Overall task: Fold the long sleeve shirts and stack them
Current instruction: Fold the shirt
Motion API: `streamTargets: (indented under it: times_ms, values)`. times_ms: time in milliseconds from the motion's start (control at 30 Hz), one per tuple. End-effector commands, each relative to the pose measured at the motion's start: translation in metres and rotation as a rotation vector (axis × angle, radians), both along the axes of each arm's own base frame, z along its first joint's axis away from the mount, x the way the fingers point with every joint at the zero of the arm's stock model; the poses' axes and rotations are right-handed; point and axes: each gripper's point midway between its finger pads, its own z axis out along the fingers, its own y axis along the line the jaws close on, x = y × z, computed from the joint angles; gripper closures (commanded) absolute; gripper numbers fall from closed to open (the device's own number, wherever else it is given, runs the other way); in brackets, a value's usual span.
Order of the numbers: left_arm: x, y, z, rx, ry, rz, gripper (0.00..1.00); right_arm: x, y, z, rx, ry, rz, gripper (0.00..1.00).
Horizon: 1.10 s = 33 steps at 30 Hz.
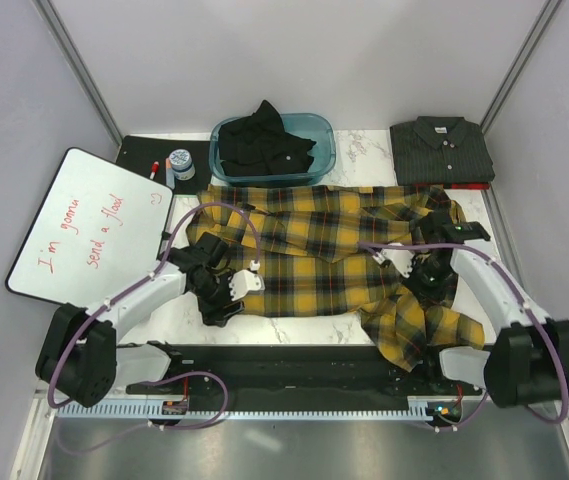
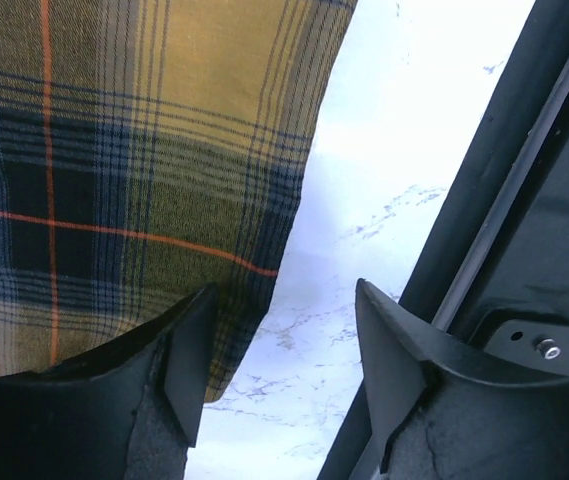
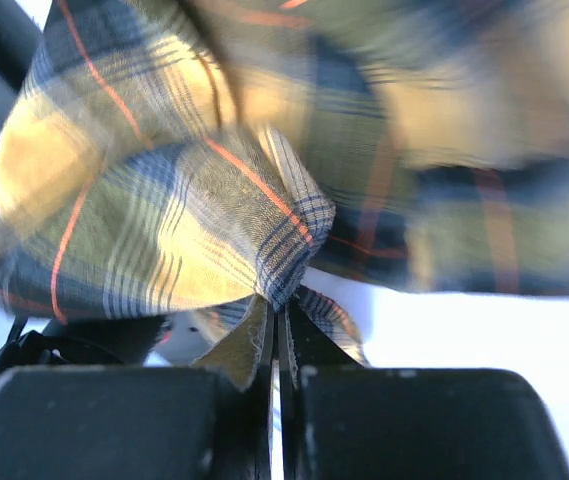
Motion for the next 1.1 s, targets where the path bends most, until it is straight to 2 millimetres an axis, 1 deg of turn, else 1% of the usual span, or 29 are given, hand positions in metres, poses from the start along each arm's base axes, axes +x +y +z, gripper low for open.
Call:
streamTargets:
  times_ms: [0,67,100,167,200,267,300,367,400,467,500,533,567,633,667,733,767,800,867,900,967,1000,1067]
  values:
    - [0.009,0.006,0.002,0.019,-0.097,-0.075,0.41,0.027,0.001,0.055,0.011,-0.241,-0.035,1.0]
    - [0.01,0.008,0.001,0.031,-0.099,-0.081,0.46,0.033,-0.001,0.07,-0.001,-0.298,-0.052,1.0]
    - [0.009,0.01,-0.001,0.039,-0.097,-0.083,0.52,0.039,-0.002,0.083,-0.003,-0.347,-0.059,1.0]
    - [0.011,0.012,-0.001,0.048,-0.105,-0.089,0.57,0.045,-0.009,0.095,-0.033,-0.393,-0.081,1.0]
    - [0.011,0.013,-0.002,0.053,-0.109,-0.089,0.6,0.051,-0.01,0.107,-0.042,-0.434,-0.087,1.0]
    - [0.013,0.014,-0.001,0.06,-0.129,-0.087,0.64,0.057,-0.015,0.121,-0.06,-0.482,-0.105,1.0]
    - [0.015,0.014,0.0,0.06,-0.136,-0.086,0.69,0.062,-0.015,0.136,-0.059,-0.53,-0.114,1.0]
    - [0.019,0.016,0.002,0.067,-0.168,-0.072,0.76,0.069,-0.017,0.15,-0.067,-0.574,-0.13,1.0]
    - [0.02,0.016,0.003,0.067,-0.176,-0.073,0.87,0.075,-0.019,0.165,-0.074,-0.616,-0.143,1.0]
    - [0.024,0.014,0.01,0.05,-0.202,-0.056,0.96,0.081,-0.02,0.179,-0.076,-0.655,-0.161,1.0]
    - [0.024,0.013,0.013,0.041,-0.208,-0.054,0.98,0.088,-0.02,0.193,-0.072,-0.693,-0.167,1.0]
    - [0.026,0.01,0.019,0.026,-0.218,-0.045,0.98,0.09,-0.02,0.201,-0.066,-0.715,-0.168,1.0]
    - [0.028,0.007,0.025,0.008,-0.235,-0.037,0.98,0.094,-0.019,0.216,-0.056,-0.758,-0.171,1.0]
    - [0.032,0.004,0.035,-0.011,-0.256,-0.029,0.98,0.102,-0.017,0.231,-0.046,-0.801,-0.166,1.0]
    - [0.033,0.003,0.037,-0.017,-0.255,-0.016,0.98,0.105,-0.016,0.245,-0.035,-0.839,-0.159,1.0]
    - [0.036,0.001,0.046,-0.03,-0.265,-0.006,0.98,0.113,-0.015,0.252,-0.037,-0.857,-0.129,1.0]
    - [0.037,0.0,0.047,-0.031,-0.265,0.004,0.98,0.117,-0.014,0.262,-0.035,-0.883,-0.115,1.0]
    - [0.039,0.001,0.049,-0.03,-0.267,0.013,0.98,0.123,-0.013,0.262,-0.039,-0.883,-0.1,1.0]
    - [0.049,0.001,0.057,-0.039,-0.289,0.044,0.98,0.133,-0.013,0.271,-0.057,-0.914,-0.055,1.0]
    - [0.056,0.001,0.066,-0.049,-0.31,0.059,0.98,0.141,-0.013,0.271,-0.064,-0.92,-0.034,1.0]
    - [0.068,0.005,0.072,-0.041,-0.333,0.089,0.98,0.149,-0.012,0.276,-0.082,-0.945,0.035,1.0]
    - [0.076,0.004,0.081,-0.053,-0.359,0.096,0.98,0.156,-0.01,0.277,-0.089,-0.96,0.066,1.0]
    - [0.091,0.007,0.087,-0.054,-0.389,0.116,0.98,0.171,-0.01,0.281,-0.118,-0.995,0.13,1.0]
